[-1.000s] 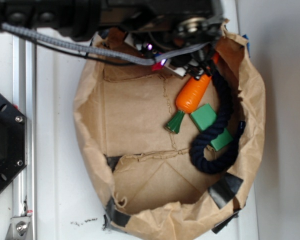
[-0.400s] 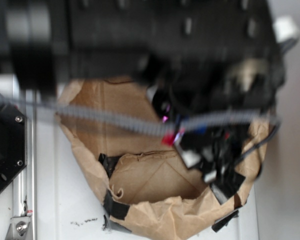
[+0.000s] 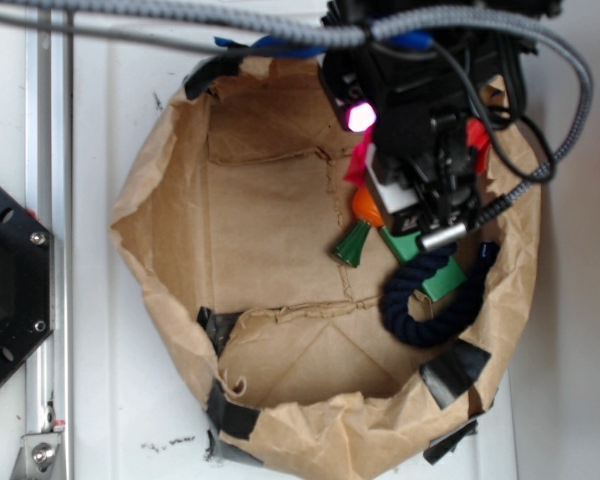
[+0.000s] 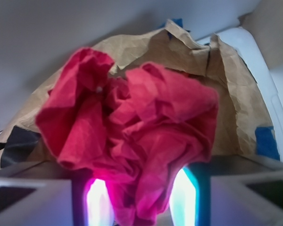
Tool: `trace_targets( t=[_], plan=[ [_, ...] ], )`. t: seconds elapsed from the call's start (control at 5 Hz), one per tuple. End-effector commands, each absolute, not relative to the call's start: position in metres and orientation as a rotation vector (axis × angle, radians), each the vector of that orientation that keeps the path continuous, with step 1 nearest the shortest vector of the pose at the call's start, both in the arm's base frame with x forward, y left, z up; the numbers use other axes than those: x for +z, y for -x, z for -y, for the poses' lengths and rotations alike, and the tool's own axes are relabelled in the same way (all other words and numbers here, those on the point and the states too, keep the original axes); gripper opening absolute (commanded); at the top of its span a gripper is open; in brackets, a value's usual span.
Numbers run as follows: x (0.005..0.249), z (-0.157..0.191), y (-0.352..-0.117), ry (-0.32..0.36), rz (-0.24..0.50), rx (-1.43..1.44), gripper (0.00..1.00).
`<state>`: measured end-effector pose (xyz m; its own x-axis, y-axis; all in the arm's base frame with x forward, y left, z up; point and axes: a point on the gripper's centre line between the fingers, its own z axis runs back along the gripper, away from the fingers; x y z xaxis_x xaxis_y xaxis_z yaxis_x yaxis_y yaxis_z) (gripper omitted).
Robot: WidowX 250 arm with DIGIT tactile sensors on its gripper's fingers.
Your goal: Grab the red paper.
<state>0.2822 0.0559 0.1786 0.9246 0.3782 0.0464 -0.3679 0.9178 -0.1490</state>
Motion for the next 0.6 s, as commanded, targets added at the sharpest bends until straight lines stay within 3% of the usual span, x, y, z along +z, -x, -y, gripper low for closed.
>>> trace_targets(
  t=[0.0, 0.4],
  plan=[
    [0.184, -0.027, -0.244, 0.093, 0.113, 0.340, 0.00],
    [0.178, -0.010, -0.233, 0.083, 0.122, 0.340, 0.00]
  ],
)
